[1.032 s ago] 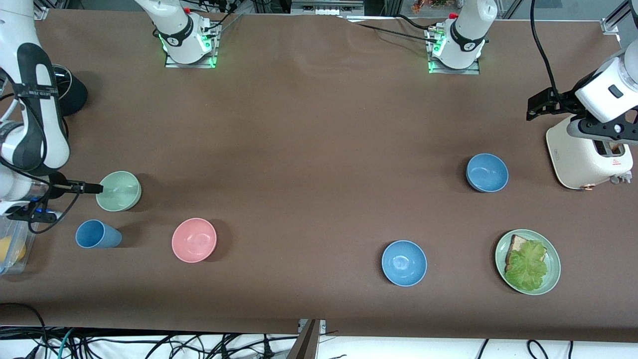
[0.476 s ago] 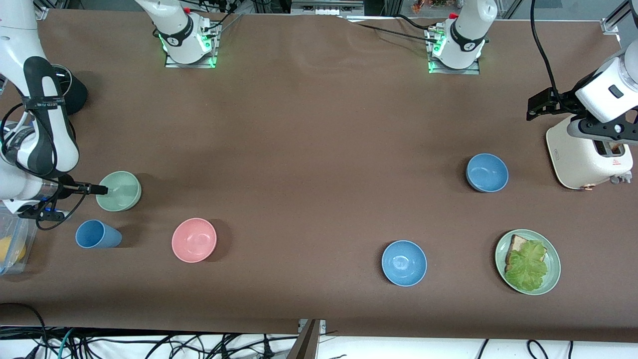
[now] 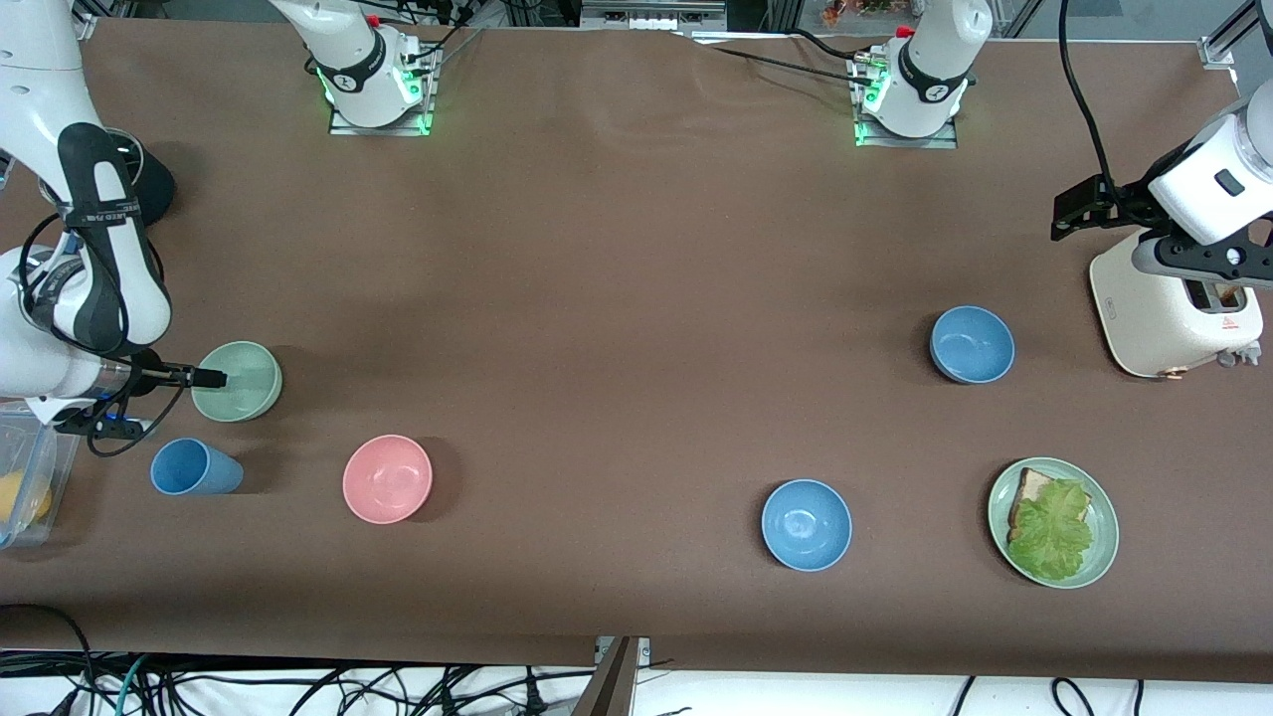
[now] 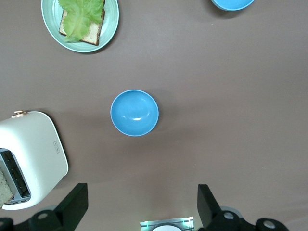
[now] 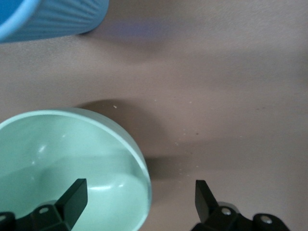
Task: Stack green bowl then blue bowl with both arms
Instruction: 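Lower the right gripper and grasp the pale green bowl rim, then slide the pale green bowl with the right gripper toward the table middle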
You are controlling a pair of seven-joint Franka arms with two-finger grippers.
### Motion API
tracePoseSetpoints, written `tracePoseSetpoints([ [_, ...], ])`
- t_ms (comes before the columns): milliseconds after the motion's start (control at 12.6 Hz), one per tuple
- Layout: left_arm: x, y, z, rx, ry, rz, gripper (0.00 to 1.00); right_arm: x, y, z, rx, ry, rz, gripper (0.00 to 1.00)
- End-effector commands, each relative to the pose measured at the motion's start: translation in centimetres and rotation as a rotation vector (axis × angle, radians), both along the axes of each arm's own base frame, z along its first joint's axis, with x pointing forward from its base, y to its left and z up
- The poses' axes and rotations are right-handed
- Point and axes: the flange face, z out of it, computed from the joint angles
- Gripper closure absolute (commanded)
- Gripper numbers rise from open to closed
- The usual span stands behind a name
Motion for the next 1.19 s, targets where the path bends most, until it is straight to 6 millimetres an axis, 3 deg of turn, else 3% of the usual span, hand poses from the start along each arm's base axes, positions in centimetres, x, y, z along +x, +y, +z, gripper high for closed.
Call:
tracePoseSetpoints([
  [0, -0.1, 0.2, 0.5, -0.005, 0.006, -0.001, 0.0, -0.3, 0.0, -0.6, 0.029, -0.014, -0.002, 0.08],
  [79, -0.1, 0.2, 0.6, -0.005, 0.005, -0.001, 0.0, -0.3, 0.0, -0.7, 0.03, -0.013, -0.004, 0.17],
  [159, -0.1, 0.2, 0.4, -0.005, 0.008, -0.001, 0.0, -0.3, 0.0, -0.7, 0.036, -0.015, -0.01, 0.33],
  [397, -0.1, 0.2, 0.5, -0.005, 0.006, -0.001, 0.0, -0.3, 0.2, -0.7, 0.052, -0.008, 0.053, 0.95],
  [476, -0.1, 0.3, 0.5, -0.005, 0.006, 0.0, 0.0, -0.3, 0.3, -0.7, 0.055, -0.007, 0.062, 1.0],
  [794, -0.2, 0.1, 0.7, -0.005, 0.009, -0.003, 0.0, 0.0, 0.5, -0.4, 0.062, -0.016, 0.055, 1.0],
  [952, -0.2, 0.0, 0.7, -0.005, 0.009, -0.005, 0.0, 0.5, 1.3, 1.1, 0.116, -0.017, 0.021, 1.0],
  [1111, -0.2, -0.1, 0.7, -0.005, 0.008, -0.008, 0.0, 1.4, 3.5, 3.8, 0.139, 0.006, 0.022, 1.0],
])
